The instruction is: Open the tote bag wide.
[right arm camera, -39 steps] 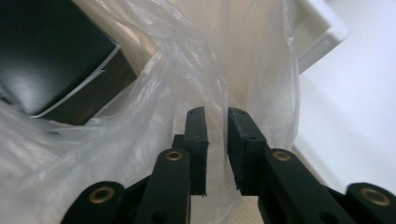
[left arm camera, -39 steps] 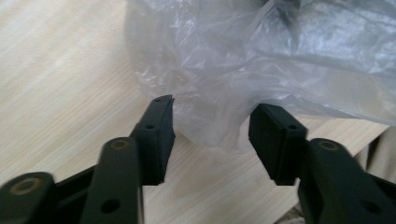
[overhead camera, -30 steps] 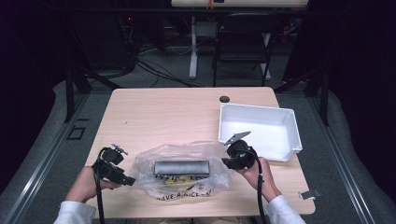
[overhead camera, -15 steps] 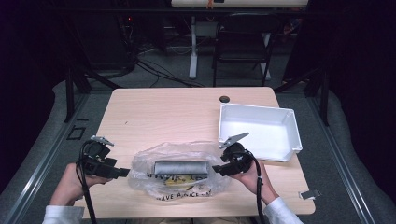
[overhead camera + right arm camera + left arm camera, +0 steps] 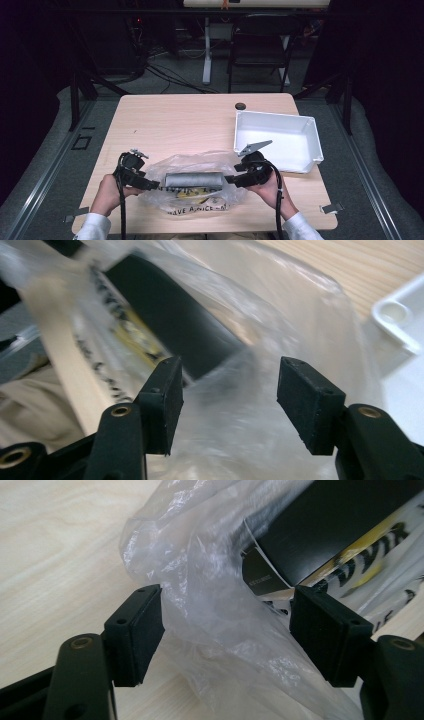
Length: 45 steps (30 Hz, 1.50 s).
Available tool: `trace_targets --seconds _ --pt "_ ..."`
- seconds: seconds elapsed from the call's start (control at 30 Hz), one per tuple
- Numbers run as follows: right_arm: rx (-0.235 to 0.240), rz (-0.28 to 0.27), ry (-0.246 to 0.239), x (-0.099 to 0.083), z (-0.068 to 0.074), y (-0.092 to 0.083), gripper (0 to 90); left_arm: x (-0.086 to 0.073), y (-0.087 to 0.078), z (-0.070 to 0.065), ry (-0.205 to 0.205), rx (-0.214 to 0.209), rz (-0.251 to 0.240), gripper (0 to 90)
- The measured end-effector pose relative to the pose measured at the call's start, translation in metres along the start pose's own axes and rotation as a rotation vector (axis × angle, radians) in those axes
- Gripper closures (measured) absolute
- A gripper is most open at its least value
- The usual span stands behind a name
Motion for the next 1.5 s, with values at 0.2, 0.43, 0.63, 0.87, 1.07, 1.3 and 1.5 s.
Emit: trace_targets --seconds 0.2,0.43,0.63,0.87,1.07,1.3,1.5 --pt "0.017 0.146 -0.016 -0.009 0.004 0.022 49.1 -0.001 0.010 0.000 0.002 0.037 0.014 43.6" --pt "-0.028 0.264 -0.005 -0.027 -0.006 0.045 82.2 -0.001 0.024 0.005 0.001 0.087 0.005 64.0" --pt "-0.106 0.339 -0.030 -0.036 -0.013 0.056 90.0 0.001 0.032 0.005 0.020 0.133 0.020 78.7" --pt "-0.138 0.389 -0.016 -0.045 -0.023 0.055 90.0 0.000 0.037 0.014 0.019 0.209 0.035 86.1" --pt "-0.141 0.411 -0.006 -0.049 -0.028 0.054 90.0 0.004 0.039 0.022 0.015 0.269 0.020 86.9" --pt "-0.160 0.418 0.000 -0.051 -0.031 0.053 90.0 0.006 0.040 0.024 0.024 0.307 0.008 86.4" --pt "-0.132 0.382 -0.050 -0.043 -0.026 0.046 82.0 0.006 0.027 0.018 0.024 0.197 -0.010 60.8"
Point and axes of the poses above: each handheld gripper's, and its own axes: y roughly forward along the jaws, x roughly out of its top, z roughly to its left, the point moved 5 cm from there along y, roughly forward along the jaws, and after that the axes turned 9 degrees about -y, right-handed, at the moved point
